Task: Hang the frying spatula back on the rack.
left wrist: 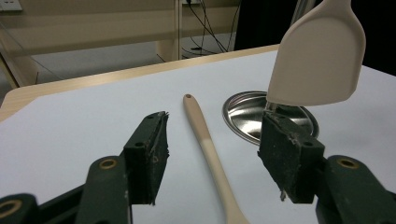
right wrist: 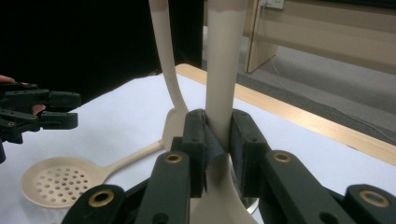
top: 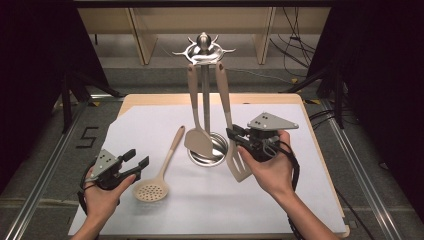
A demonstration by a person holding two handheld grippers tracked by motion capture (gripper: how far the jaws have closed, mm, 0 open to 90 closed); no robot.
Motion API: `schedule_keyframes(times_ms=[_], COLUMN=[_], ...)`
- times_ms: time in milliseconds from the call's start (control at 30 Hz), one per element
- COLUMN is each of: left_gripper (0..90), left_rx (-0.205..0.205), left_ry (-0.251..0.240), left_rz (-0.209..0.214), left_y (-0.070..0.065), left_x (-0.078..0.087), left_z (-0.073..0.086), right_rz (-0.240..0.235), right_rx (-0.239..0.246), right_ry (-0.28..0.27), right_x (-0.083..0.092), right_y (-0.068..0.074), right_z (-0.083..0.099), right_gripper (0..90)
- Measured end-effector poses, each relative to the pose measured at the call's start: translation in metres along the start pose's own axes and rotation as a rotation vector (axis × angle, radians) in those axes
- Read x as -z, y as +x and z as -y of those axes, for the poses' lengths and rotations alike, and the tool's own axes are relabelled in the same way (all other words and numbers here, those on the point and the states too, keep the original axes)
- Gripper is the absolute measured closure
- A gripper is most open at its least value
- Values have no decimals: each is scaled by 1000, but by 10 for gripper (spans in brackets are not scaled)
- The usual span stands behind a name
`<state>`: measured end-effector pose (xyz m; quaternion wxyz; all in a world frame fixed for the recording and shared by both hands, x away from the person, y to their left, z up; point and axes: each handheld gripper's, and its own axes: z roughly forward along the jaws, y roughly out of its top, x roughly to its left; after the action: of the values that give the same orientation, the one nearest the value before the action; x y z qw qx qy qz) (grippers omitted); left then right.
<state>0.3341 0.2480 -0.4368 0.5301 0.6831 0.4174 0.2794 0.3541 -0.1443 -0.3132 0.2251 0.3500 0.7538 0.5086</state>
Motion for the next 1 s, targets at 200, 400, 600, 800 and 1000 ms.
schedule_keyframes(times_ms=[200,400,600,800,1000], left_gripper=[413,413,413,416,424], left_rx=[1,1,3,8,9], left_ry=[0,0,-1,-3,-5], left_rz=[0,-1,-1,-1,-2], left_y=[0,0,0,0,0], left_x=[0,0,0,0,0], left_z=[0,0,0,0,0], right_rz=[12,21,21,12,17], right_rx=[9,22,42,16,23], right_ry=[4,-11,-14,-11,1], right_x=[-1,-5,-7,-4,1], right_y=[1,2,1,2,0], right_z=[1,1,0,0,7], right_gripper=[772,766,764,751,769])
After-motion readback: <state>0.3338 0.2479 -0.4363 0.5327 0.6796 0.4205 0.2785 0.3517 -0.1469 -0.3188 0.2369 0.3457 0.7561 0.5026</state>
